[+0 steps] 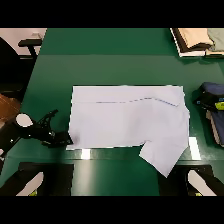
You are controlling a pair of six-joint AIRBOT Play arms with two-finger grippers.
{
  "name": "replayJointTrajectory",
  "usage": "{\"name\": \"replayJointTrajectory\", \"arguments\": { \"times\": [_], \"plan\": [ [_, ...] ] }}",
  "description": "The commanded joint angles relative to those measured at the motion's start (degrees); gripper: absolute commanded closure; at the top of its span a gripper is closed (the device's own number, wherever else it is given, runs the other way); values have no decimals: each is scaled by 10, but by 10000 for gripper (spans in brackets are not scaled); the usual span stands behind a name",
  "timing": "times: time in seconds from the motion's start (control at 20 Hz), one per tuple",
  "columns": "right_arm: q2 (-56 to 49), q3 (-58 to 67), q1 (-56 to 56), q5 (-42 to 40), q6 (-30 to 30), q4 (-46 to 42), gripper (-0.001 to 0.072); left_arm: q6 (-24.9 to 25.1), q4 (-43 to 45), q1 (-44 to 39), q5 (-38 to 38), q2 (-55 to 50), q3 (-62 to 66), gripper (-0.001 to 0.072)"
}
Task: Fold the shirts.
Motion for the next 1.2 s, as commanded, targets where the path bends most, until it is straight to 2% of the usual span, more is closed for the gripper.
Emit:
{"name": "replayJointTrajectory", "arguments": {
  "times": [0.0, 0.05, 0.1, 0.15, 0.35, 0.5, 0.55, 0.6, 0.9, 0.95, 1.15],
  "plan": [
    [5, -1, 0, -1, 0, 4, 322, 11, -24, 0, 22, 2, -29, 172],
    [5, -1, 0, -1, 0, 4, 322, 11, -25, 0, 23, 2, -29, 224],
    [5, -1, 0, 1, 0, 3, 322, 14, -30, 0, 25, 2, -27, 469],
    [5, -1, -1, 9, 0, 2, 322, 29, -38, 0, 32, 2, -24, 683],
    [6, -32, -49, 74, 0, -13, 322, 33, -40, 0, 37, 2, 29, 678],
    [14, -129, -106, 109, 0, -101, 310, 37, -40, 0, 38, 2, 70, 678],
    [13, -160, -122, 117, 0, -118, 211, 37, -40, 0, 40, 2, 77, 678],
    [13, -192, -138, 118, 0, -122, 155, 37, -40, 0, 43, 2, 82, 677],
    [-32, -278, -123, 103, 0, -117, 166, 37, -40, 0, 51, 2, 82, 678],
    [-47, -279, -106, 90, 0, -113, 273, 37, -40, 0, 51, 2, 82, 678],
    [-76, -278, -35, 36, 0, -71, 284, 37, -40, 0, 51, 2, 82, 678]
  ]
}}
